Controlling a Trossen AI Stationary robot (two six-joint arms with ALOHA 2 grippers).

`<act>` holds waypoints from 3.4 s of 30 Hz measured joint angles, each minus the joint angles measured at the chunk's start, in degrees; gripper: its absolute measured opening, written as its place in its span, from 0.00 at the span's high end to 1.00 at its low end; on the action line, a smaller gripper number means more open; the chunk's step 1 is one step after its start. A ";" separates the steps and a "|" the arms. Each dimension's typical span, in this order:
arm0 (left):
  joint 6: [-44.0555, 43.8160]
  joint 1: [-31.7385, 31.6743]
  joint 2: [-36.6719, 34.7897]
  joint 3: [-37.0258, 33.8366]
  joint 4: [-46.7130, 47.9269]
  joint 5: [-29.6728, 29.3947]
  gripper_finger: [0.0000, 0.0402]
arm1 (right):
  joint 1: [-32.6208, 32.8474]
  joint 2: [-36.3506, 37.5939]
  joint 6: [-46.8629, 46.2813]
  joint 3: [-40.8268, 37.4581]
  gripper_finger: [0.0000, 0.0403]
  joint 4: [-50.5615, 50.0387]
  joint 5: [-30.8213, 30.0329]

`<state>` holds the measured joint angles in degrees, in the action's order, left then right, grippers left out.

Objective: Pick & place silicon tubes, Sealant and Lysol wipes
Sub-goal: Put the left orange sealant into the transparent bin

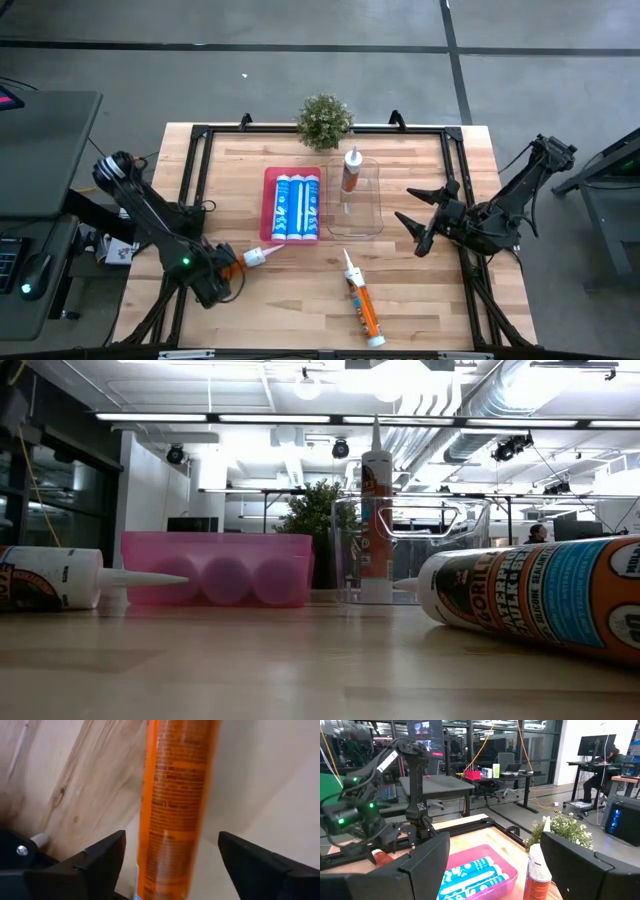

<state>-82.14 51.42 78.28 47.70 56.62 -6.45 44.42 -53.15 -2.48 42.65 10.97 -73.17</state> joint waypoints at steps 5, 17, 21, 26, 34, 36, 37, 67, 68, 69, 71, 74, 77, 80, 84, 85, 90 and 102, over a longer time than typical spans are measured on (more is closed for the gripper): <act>0.82 -0.01 5.60 -0.02 0.22 1.51 0.18 | 0.00 -0.02 -0.02 0.00 0.24 0.00 0.16; -0.51 0.11 12.77 -1.87 -6.60 5.96 0.18 | 0.00 -0.02 -0.44 0.00 0.24 0.01 2.07; -3.41 0.12 12.70 -3.27 -8.40 4.71 0.18 | 0.00 -0.04 -1.77 0.00 0.24 0.01 3.74; -3.71 0.82 12.68 -4.70 -10.37 4.16 0.22 | 0.00 -0.04 -2.61 0.00 0.24 0.04 4.62; -3.57 0.81 12.68 -5.14 -12.84 3.98 0.45 | 0.00 -0.04 -2.49 0.01 0.24 0.06 4.61; -3.26 0.81 12.68 -5.16 -13.15 4.21 0.50 | 0.00 -0.04 -2.47 0.02 0.24 0.06 4.61; -3.34 0.79 12.68 -5.16 -13.37 4.21 0.51 | 0.00 -0.04 -2.47 0.02 0.24 0.06 4.61; -3.66 0.78 11.28 -1.17 -15.25 4.96 0.51 | 0.00 -0.04 -2.83 0.02 0.24 0.06 4.61; -3.06 0.79 10.88 -0.87 -15.58 4.49 0.52 | 0.00 -0.02 -3.10 0.02 0.24 0.08 4.59; -2.11 0.78 10.39 -0.56 -16.41 4.02 0.52 | 0.00 -0.03 -3.42 0.02 0.24 0.08 4.59; 0.04 0.76 8.77 0.27 -17.38 2.72 0.52 | 0.00 -0.03 -3.56 0.02 0.24 0.08 4.59; 2.36 0.91 7.09 0.73 -17.16 -0.14 0.52 | -0.02 -0.02 -3.65 0.02 0.24 0.21 4.59; 4.42 1.16 4.86 2.57 -16.73 -5.98 0.52 | 0.00 -0.03 -5.91 0.02 0.24 0.68 4.59; 7.35 1.13 3.39 4.70 -16.79 -13.77 0.52 | 0.00 -0.02 -7.88 0.02 0.24 1.41 5.24; 12.11 1.09 1.53 8.28 -16.86 -24.78 0.52 | -0.02 -0.04 -9.39 0.02 0.24 1.77 6.55; 13.81 1.09 1.04 9.17 -17.07 -27.49 0.52 | -0.05 -0.04 -9.57 0.02 0.24 1.86 7.08; 26.26 -1.58 0.50 13.22 -21.10 -35.38 0.52 | -0.20 -0.04 -11.27 0.02 0.24 2.21 7.81; 56.04 -22.12 0.40 15.78 -44.69 -30.95 0.52 | -1.39 -0.02 -8.87 0.02 0.24 5.73 12.01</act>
<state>-26.10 29.30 78.67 63.48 11.93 -37.40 43.03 -53.17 -11.35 42.68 16.70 -61.15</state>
